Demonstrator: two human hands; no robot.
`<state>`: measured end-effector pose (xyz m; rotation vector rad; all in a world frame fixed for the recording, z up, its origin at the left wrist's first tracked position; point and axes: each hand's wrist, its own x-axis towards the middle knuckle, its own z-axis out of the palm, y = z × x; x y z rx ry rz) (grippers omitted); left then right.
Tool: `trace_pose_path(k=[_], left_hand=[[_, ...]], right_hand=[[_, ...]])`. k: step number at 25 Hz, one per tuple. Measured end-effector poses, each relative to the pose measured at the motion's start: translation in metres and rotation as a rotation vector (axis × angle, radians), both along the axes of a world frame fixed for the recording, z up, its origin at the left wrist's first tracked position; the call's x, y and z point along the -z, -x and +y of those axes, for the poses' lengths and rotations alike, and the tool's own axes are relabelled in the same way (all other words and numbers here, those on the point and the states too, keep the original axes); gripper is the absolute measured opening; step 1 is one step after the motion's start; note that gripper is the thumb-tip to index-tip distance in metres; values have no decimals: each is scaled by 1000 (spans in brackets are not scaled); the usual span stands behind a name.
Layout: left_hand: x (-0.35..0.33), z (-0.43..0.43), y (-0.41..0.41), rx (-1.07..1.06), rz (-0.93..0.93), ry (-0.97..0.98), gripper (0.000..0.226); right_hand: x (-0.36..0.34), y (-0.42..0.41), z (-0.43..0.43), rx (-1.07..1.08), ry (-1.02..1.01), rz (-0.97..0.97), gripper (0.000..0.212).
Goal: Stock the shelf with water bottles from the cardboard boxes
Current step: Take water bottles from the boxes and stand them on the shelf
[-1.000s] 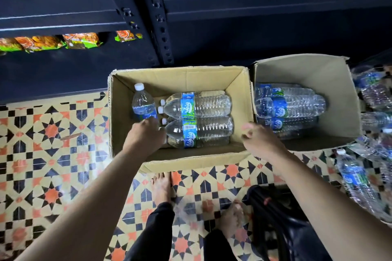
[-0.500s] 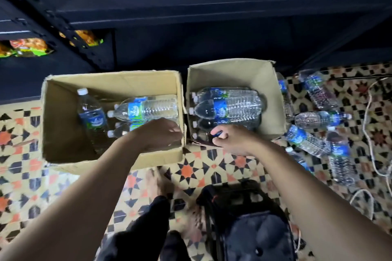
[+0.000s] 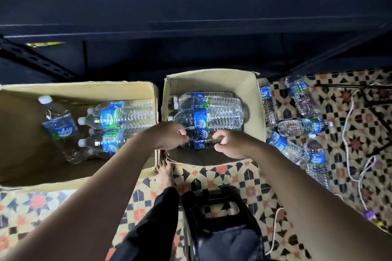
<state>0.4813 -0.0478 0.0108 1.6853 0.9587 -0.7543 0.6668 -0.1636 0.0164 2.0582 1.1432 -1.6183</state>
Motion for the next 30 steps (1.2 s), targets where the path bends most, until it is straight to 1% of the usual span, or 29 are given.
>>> trace_pose_path(k=[3, 8, 11, 13, 16, 18, 21, 25, 26, 28, 30], left_hand=[[1, -1, -8, -23, -7, 39, 39], [-5, -7, -17, 9, 12, 87, 43], [-2, -9, -19, -15, 29, 92, 43], [4, -13, -26, 4, 45, 92, 43], [32, -21, -44, 45, 105, 56, 41], [59, -21, -62, 37, 138, 32, 38], [105, -20, -97, 95, 110, -64, 41], [148, -23, -117, 183, 97, -144, 42], [160, -24, -119, 205, 97, -162, 40], [178, -27, -123, 217, 103, -181, 45], [188, -26, -126, 234, 112, -210, 47]], right_hand=[[-6, -7, 11, 18, 12, -20, 43], [-10, -14, 19, 19, 35, -17, 44], [-5, -18, 25, -36, 22, -16, 40], [4, -23, 29, -115, 24, -23, 37], [35, -37, 35, -251, -8, -40, 38], [59, -50, 40, -311, -27, -64, 41], [94, -75, 43, -370, -82, -124, 44], [129, -94, 44, -417, -173, -195, 62], [140, -96, 43, -442, -200, -215, 63], [159, -96, 37, -503, -258, -266, 63], [171, -91, 37, -553, -273, -309, 65]])
